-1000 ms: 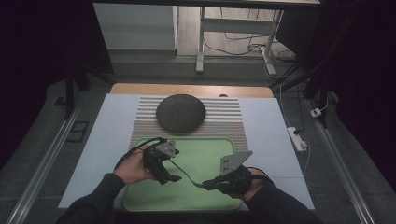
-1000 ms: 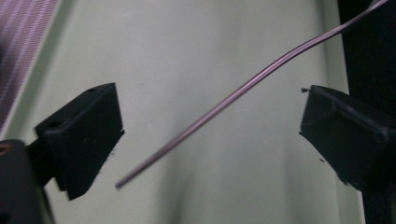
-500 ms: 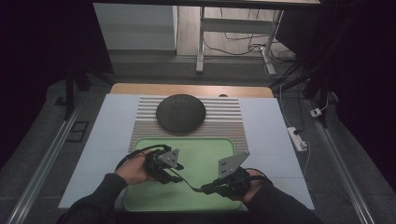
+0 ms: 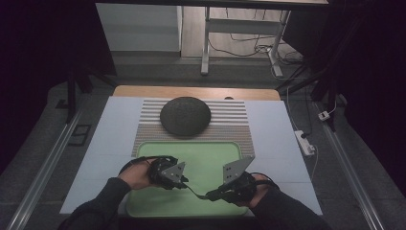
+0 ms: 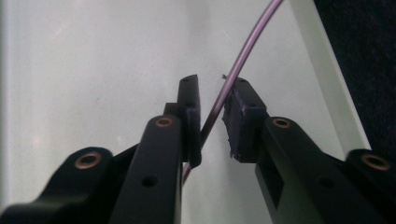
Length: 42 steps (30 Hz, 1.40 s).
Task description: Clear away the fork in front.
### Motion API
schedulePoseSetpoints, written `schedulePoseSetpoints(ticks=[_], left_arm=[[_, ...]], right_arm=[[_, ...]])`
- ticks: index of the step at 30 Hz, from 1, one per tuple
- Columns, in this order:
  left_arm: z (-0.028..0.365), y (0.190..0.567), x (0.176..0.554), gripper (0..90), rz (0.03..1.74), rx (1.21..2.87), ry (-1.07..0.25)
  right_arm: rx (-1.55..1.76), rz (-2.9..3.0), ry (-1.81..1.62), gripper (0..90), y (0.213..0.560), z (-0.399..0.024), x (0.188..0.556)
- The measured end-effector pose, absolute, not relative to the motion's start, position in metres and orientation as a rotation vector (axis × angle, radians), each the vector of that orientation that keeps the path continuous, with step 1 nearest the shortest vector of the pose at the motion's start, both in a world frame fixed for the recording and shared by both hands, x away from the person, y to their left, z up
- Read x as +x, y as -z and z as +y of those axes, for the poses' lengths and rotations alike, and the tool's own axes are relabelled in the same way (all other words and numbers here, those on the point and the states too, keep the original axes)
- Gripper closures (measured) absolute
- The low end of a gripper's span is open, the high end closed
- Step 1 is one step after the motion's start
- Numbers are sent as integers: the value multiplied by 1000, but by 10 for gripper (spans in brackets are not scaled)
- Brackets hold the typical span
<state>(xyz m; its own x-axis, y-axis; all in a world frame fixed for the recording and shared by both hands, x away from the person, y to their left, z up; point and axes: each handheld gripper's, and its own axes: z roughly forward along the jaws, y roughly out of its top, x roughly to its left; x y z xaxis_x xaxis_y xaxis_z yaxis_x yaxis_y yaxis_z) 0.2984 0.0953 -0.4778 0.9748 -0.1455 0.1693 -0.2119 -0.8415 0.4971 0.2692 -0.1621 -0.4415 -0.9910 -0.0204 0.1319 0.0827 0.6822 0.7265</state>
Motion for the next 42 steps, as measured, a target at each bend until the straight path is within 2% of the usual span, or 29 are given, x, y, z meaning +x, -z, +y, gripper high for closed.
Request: schedulePoseSetpoints(ticks=[10,18,24,25,26,34,40,42], left_arm=[[96,480,291,854,-485,2583,-144],[96,477,294,864,-397,2590,-80],[98,477,296,864,-287,2630,-80],[99,477,297,863,-250,2639,-68],[100,476,297,863,-222,2648,-58],[114,473,302,863,111,2643,18],[123,472,305,863,329,2635,33],[126,472,305,863,391,2631,21]], right_arm=[[-40,-2743,1209,861,442,-163,270],[-155,-2745,1283,755,441,-169,277],[-240,-2784,1327,644,439,-174,281],[-296,-2786,1340,590,437,-177,281],[-296,-2786,1340,590,437,-177,281],[-458,-2806,1395,441,435,-188,278],[-608,-2851,1387,287,440,-198,272],[-649,-2856,1385,265,441,-201,271]])
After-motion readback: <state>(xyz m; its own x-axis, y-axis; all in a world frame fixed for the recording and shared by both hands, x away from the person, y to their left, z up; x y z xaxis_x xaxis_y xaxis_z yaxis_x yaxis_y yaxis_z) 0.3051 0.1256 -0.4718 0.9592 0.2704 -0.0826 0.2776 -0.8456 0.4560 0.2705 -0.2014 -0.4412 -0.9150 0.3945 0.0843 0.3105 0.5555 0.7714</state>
